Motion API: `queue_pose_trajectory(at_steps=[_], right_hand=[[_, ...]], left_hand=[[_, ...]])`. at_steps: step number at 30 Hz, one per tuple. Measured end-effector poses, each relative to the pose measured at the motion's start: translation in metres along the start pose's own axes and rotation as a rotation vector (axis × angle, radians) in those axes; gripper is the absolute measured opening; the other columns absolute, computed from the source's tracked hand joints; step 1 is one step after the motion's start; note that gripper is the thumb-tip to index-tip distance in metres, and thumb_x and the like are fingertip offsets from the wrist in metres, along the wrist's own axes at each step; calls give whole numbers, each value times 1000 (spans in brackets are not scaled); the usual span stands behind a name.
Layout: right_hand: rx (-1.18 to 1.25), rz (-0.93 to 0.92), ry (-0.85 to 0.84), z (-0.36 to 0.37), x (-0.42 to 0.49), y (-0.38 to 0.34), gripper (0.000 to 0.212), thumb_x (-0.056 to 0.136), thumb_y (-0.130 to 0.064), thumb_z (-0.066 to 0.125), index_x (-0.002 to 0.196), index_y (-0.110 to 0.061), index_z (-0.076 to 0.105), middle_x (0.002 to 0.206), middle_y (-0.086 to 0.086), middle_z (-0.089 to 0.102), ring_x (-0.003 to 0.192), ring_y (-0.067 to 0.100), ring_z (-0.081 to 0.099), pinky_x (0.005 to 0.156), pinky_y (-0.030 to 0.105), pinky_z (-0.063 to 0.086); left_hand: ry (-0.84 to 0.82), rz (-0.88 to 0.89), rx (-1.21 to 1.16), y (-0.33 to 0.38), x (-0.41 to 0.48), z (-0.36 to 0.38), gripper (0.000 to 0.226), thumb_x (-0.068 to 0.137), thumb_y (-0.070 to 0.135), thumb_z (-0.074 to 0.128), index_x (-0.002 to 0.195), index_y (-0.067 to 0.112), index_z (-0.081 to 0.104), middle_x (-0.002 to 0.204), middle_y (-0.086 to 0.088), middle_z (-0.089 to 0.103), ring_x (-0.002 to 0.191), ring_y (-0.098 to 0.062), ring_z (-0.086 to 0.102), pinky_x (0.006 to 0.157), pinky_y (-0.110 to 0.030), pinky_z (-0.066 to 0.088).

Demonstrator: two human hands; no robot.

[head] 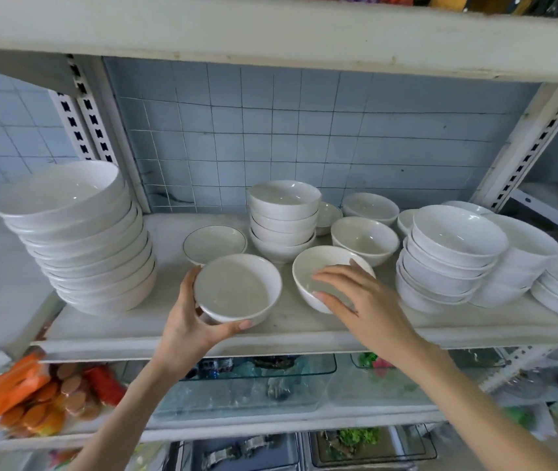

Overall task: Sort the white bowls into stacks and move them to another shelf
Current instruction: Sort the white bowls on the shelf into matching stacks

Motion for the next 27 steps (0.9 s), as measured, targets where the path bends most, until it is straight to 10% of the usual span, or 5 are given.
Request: queue_pose_trajectory(at_steps=[14, 18, 27], right_hand=[[216, -33, -304, 79, 104, -24, 34, 93, 4, 46, 125, -3, 58, 127, 10, 59, 118, 22, 52, 94, 8, 27], [73, -51, -503, 119, 121, -28, 45, 86, 9, 45, 126, -6, 57, 132, 9, 56, 122, 25, 49, 101, 26, 33], [-44, -12, -452, 135, 134, -33, 33, 77, 1, 52, 93, -23, 69, 97, -2, 71, 89, 24, 62, 68, 30, 46]], left_hand=[[88, 0, -16, 1, -22, -42, 93, 55, 5, 86, 128, 33, 36, 121, 9, 53, 104, 9, 57, 77, -8, 49], [105, 3, 22, -1, -23, -46, 101, 57, 6, 88, 139, 25, 32, 124, 9, 52, 106, 7, 55, 77, -7, 48], [115, 9, 9, 0, -23, -45, 99, 55, 15, 87, 131, 41, 29, 125, 13, 49, 109, 9, 52, 78, -5, 45]])
Point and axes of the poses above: each hand's wrist, its own x-axis towards the middle knuckle, its own z-axis out of the palm, y = z × x, the point moved 7 cm from there along x, towards the middle knuckle
